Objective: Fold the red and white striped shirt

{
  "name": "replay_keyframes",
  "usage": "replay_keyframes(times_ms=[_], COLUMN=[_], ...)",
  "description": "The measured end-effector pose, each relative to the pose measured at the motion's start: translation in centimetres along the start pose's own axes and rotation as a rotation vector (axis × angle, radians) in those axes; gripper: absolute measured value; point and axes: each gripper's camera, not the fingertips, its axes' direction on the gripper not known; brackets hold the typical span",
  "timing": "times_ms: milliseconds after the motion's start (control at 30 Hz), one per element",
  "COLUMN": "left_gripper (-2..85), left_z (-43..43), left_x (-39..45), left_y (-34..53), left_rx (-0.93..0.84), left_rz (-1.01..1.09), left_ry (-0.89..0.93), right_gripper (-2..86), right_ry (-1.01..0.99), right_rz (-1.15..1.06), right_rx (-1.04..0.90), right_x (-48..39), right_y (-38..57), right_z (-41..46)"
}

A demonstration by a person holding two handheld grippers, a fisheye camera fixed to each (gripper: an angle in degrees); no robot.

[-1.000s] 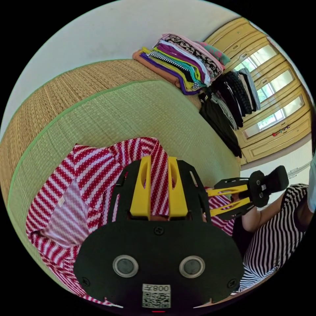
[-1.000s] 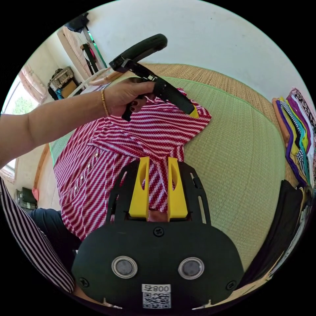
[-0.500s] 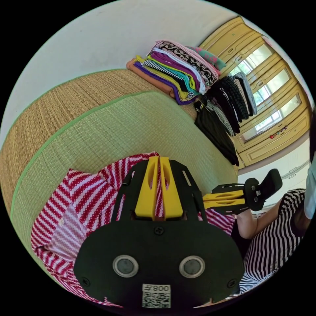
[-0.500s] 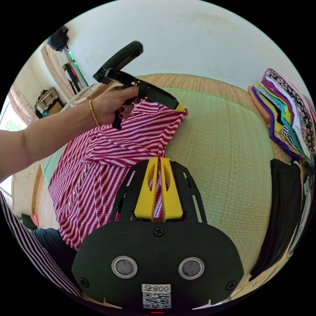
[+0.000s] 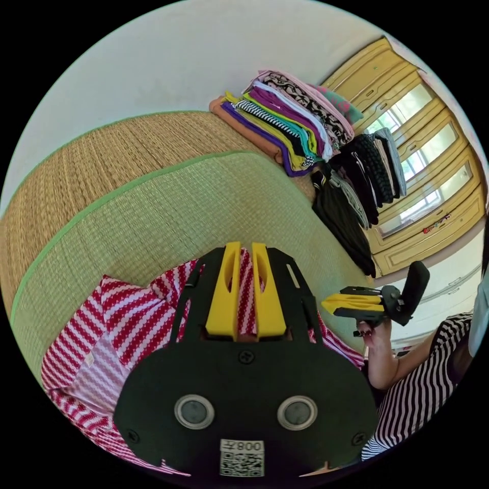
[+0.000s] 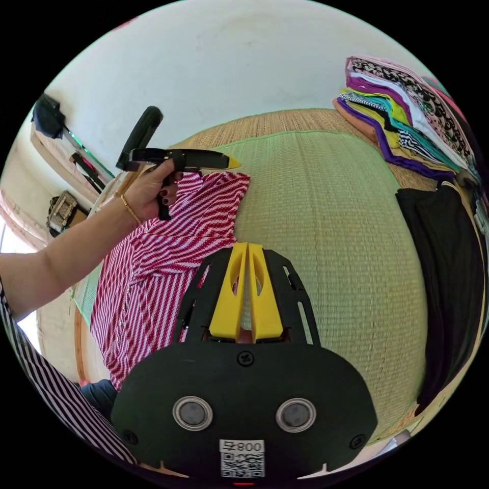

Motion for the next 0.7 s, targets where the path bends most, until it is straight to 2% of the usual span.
replay_keyframes(times_ms=[200, 300, 367, 533, 700], left_gripper=[1.9, 1.2, 0.7, 0.2, 0.2], left_z=[-0.9, 1.6, 3.6, 0.8, 2.2], left_x=[2.9, 4.6, 5.1, 7.2, 8.4], left_y=[4.4, 6.9, 8.2, 11.0, 16.1], left_rx=[-0.014, -0.111, -0.19, -0.095, -0.198], left_rz=[0.047, 0.077, 0.059, 0.053, -0.013], left_ry=[0.055, 0.004, -0.032, -0.029, -0.045], right_gripper=[0.1, 0.1, 0.1, 0.1, 0.1], right_ry=[-0.123, -0.122, -0.111, -0.142, -0.156], right_rz=[-0.029, -0.037, -0.021, 0.008, 0.028], right_rx=[0.05, 0.033, -0.062, -0.071, -0.064], right_x=[0.7, 0.7, 1.2, 3.1, 4.4], right_y=[-0.6, -1.3, -1.9, -2.2, -2.6], right_z=[-1.3, -0.5, 1.1, 1.1, 0.6])
